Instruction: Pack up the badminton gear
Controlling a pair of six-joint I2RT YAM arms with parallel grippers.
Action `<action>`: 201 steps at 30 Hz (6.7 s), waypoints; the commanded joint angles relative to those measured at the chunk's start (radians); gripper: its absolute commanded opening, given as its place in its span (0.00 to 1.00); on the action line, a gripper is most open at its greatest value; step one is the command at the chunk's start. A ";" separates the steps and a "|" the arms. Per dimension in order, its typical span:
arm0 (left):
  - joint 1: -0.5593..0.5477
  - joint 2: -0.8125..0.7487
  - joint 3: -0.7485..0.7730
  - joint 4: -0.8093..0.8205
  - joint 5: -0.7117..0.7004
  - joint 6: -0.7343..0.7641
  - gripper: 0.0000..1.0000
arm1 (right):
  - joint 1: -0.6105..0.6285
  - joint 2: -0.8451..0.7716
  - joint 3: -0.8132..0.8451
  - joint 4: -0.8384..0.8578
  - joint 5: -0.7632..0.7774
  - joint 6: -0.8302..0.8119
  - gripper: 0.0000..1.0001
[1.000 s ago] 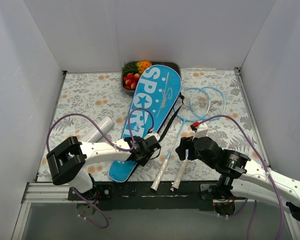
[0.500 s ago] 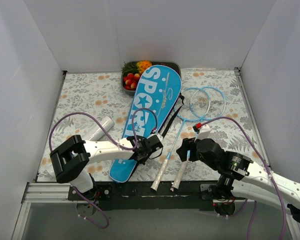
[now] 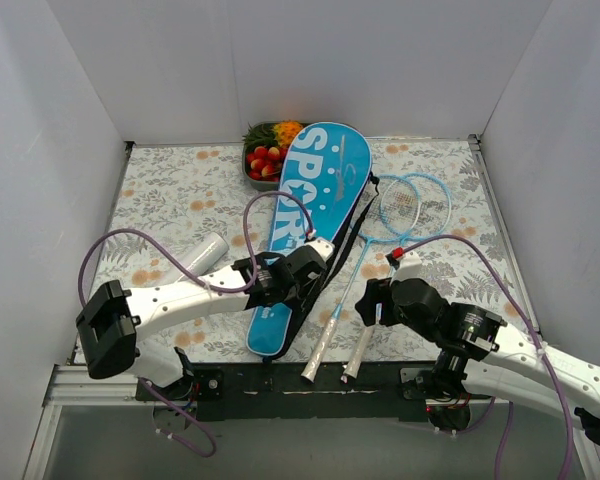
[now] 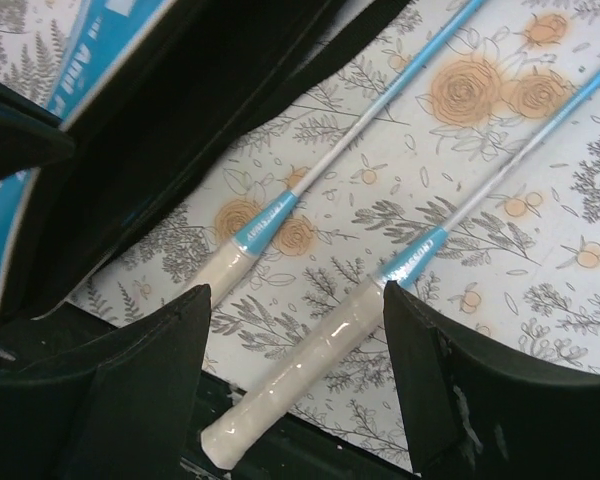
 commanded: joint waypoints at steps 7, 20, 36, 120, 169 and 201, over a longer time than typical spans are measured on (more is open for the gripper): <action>0.244 -0.202 -0.091 0.159 0.065 -0.012 0.00 | -0.007 0.167 0.136 -0.139 0.265 0.108 0.78; 0.364 -0.205 -0.076 0.288 0.208 0.000 0.00 | -0.156 0.569 0.188 0.176 0.236 0.163 0.75; 0.433 -0.306 -0.176 0.377 0.356 -0.052 0.00 | -0.245 0.980 0.320 0.237 0.186 0.279 0.59; 0.594 -0.466 -0.384 0.503 0.760 -0.218 0.00 | -0.188 1.010 0.645 0.468 0.236 -0.020 0.01; 0.595 -0.236 -0.367 0.659 0.797 -0.202 0.00 | -0.285 0.548 -0.075 0.659 -0.635 0.067 0.56; 0.594 -0.236 -0.375 0.692 0.824 -0.185 0.00 | -0.273 0.847 -0.292 1.381 -0.649 0.216 0.62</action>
